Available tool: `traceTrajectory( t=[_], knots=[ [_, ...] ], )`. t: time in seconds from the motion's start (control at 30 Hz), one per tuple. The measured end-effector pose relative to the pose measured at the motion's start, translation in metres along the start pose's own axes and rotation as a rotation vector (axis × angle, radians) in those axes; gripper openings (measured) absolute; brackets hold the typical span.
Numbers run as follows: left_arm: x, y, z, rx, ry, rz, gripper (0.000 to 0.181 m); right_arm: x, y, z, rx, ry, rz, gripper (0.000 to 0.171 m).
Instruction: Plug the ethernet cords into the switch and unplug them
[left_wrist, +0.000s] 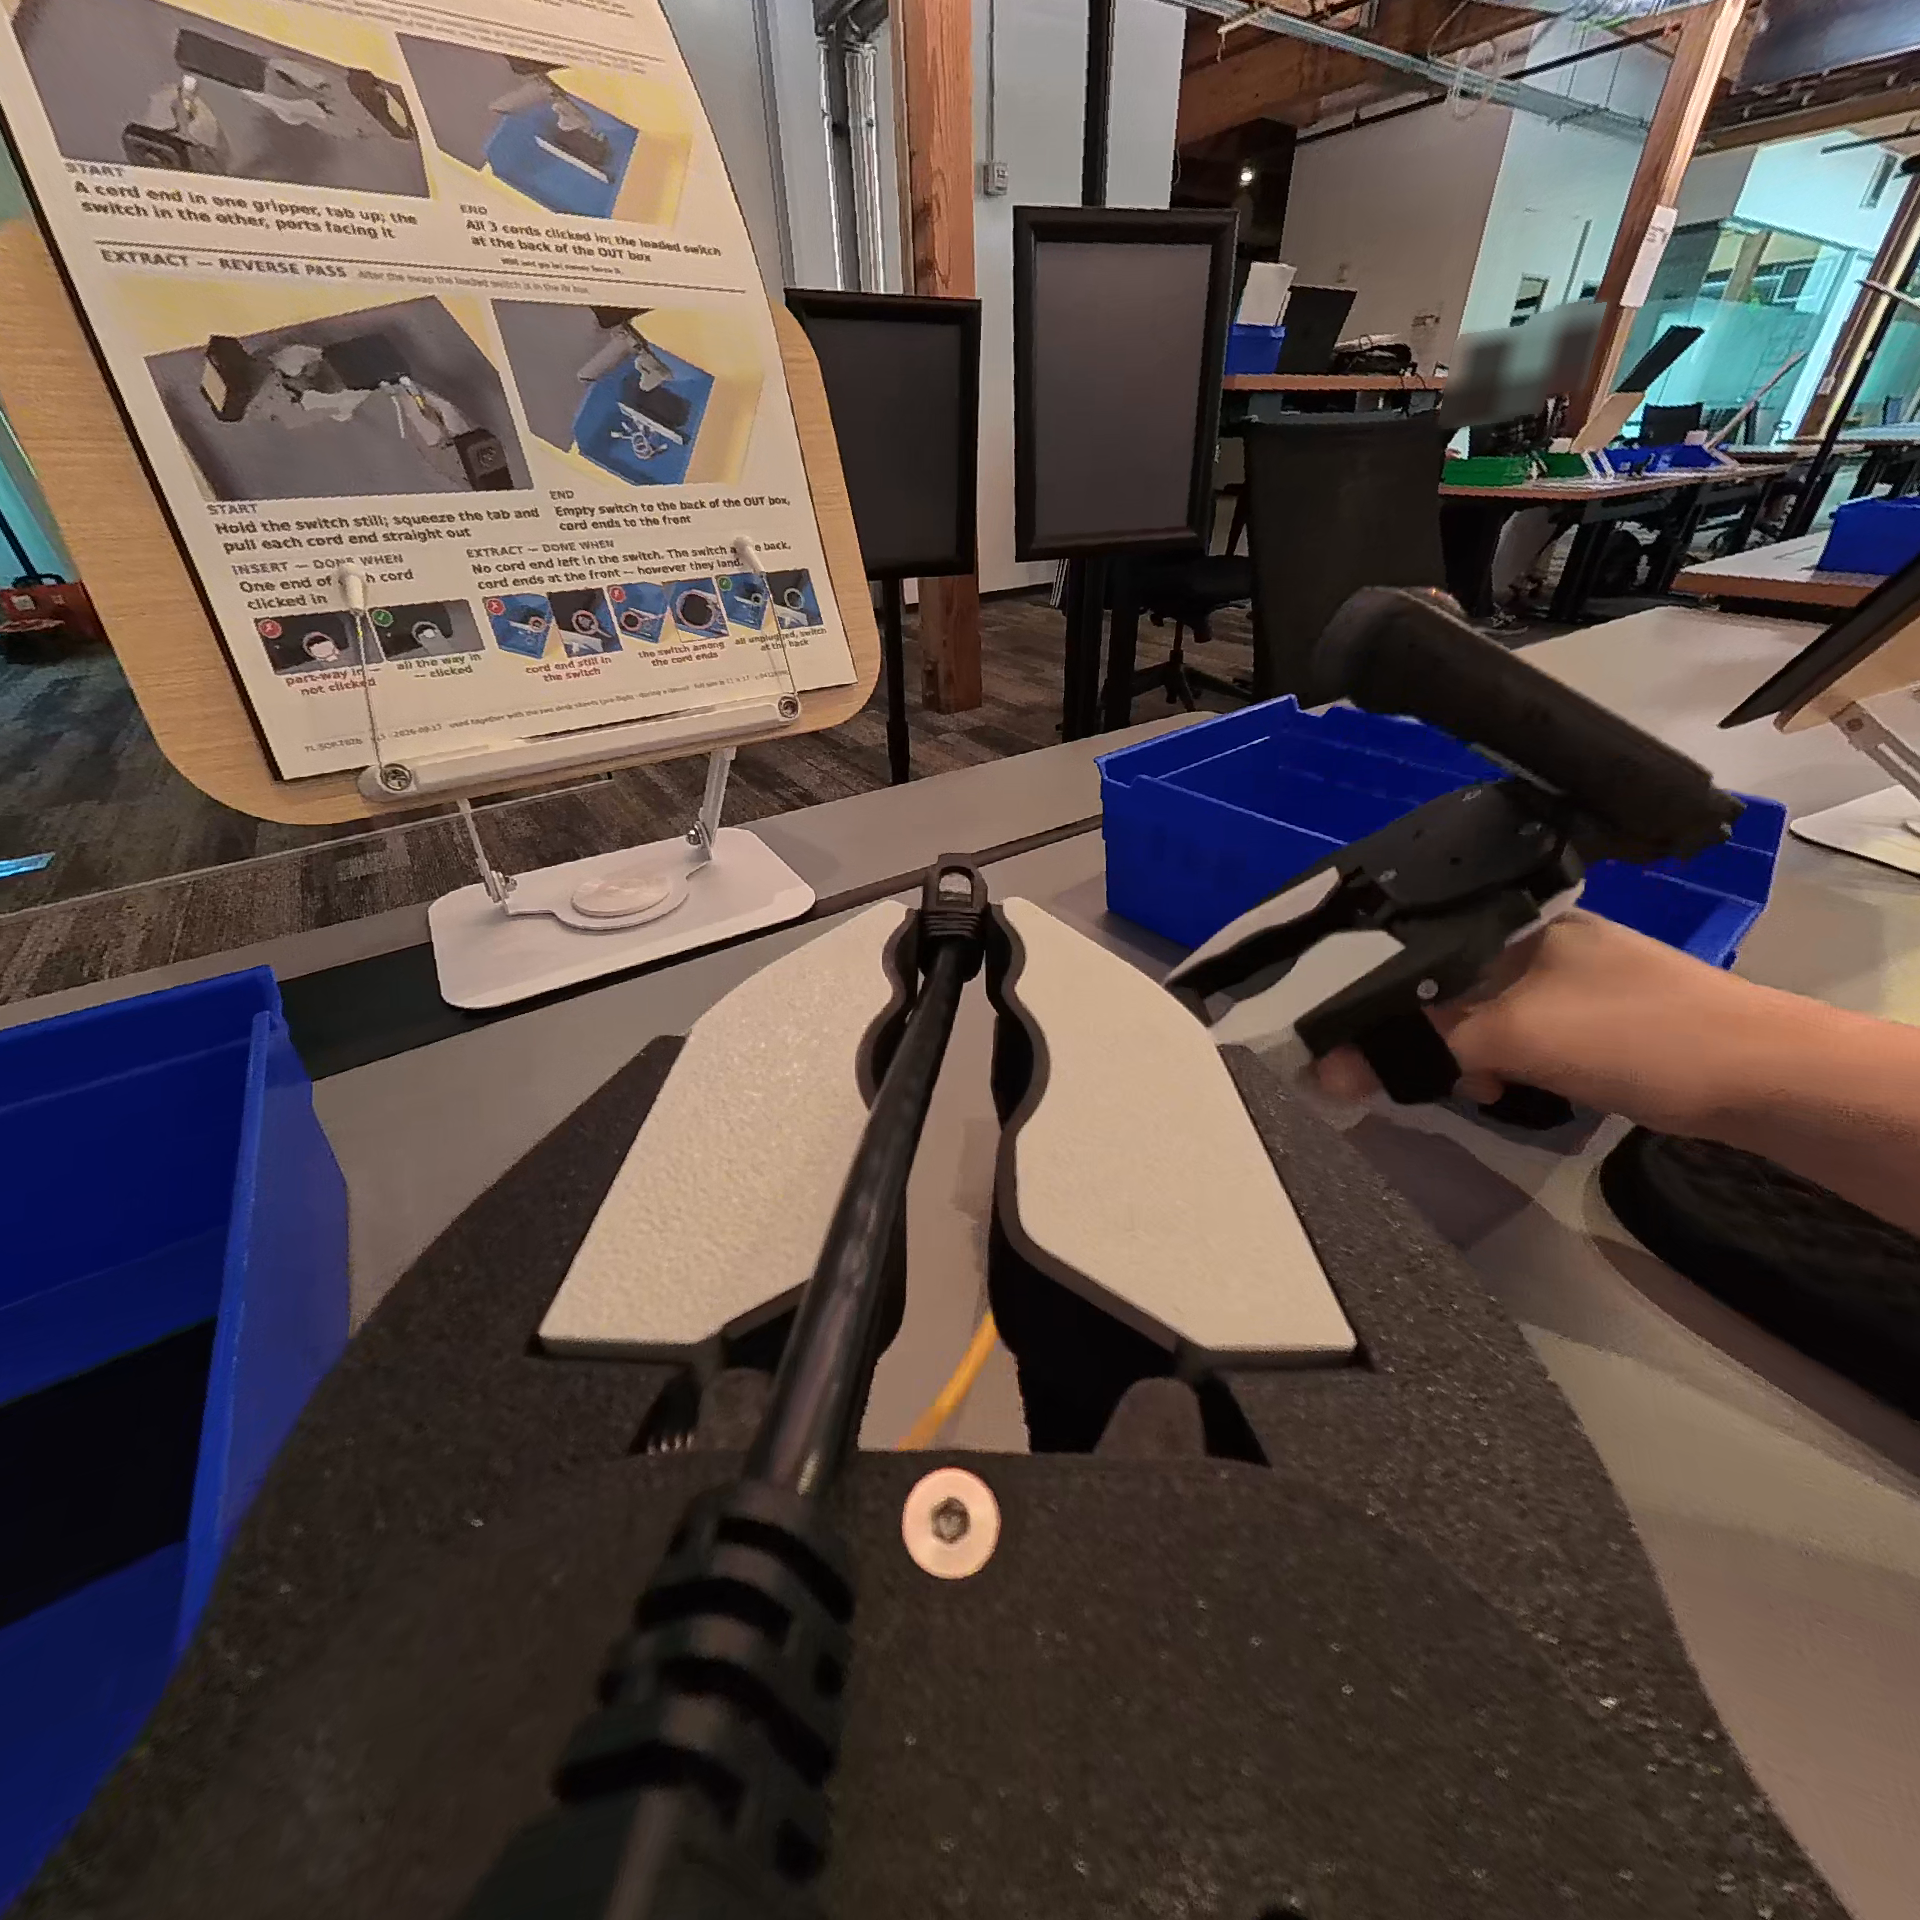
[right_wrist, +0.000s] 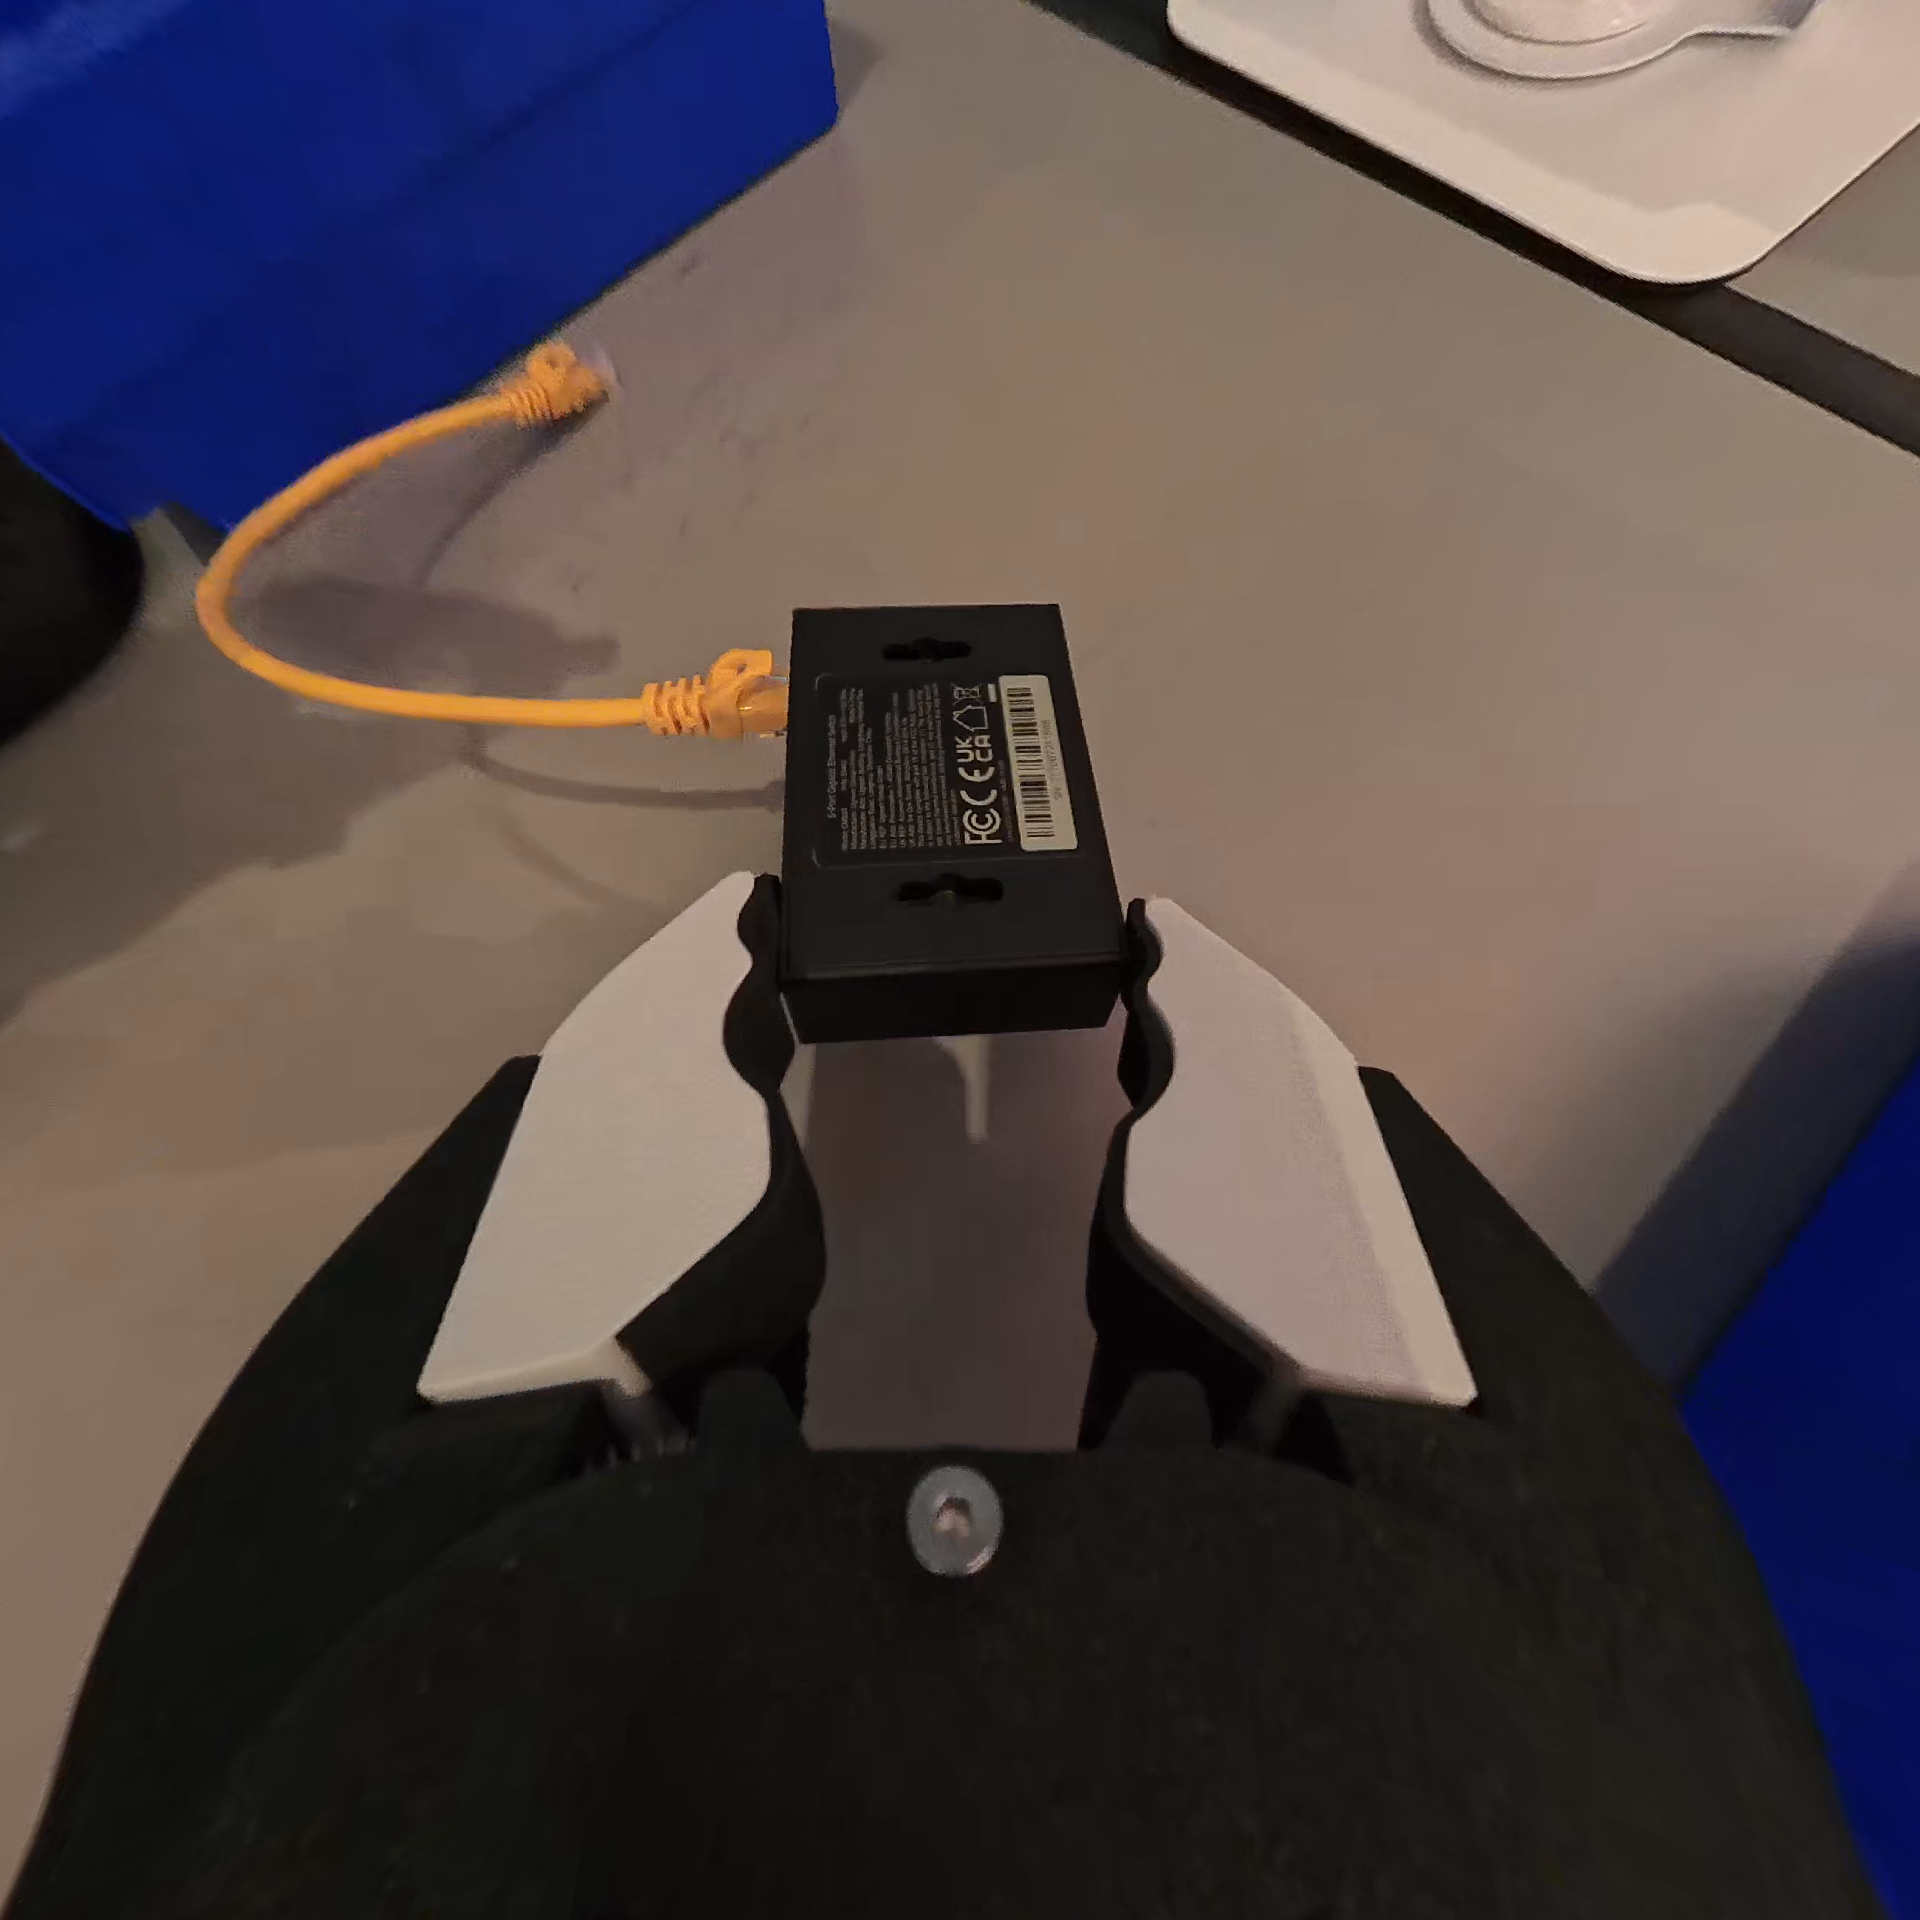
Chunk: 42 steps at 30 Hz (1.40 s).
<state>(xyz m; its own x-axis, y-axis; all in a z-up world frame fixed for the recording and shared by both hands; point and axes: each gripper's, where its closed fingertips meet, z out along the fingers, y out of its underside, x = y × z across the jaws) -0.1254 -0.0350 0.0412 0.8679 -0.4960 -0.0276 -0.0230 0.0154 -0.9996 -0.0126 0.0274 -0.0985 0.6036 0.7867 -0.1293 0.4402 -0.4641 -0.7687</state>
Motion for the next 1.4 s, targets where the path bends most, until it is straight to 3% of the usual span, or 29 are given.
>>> traceTrajectory(
  t=[0.5,0.9,1.4],
  knots=[
    [0.019,0.021,0.015,-0.086,0.059,-0.003,0.011,0.004,-0.025,0.008,0.2,-0.173,0.342,0.06],
    [0.025,0.057,0.034,-0.216,0.057,0.057,0.012,-0.02,-0.057,0.005,0.325,-0.274,0.355,0.06],
    [0.015,0.05,0.037,-0.126,-0.018,0.132,0.011,-0.043,-0.069,0.001,0.387,-0.253,0.233,0.06]
  ],
)
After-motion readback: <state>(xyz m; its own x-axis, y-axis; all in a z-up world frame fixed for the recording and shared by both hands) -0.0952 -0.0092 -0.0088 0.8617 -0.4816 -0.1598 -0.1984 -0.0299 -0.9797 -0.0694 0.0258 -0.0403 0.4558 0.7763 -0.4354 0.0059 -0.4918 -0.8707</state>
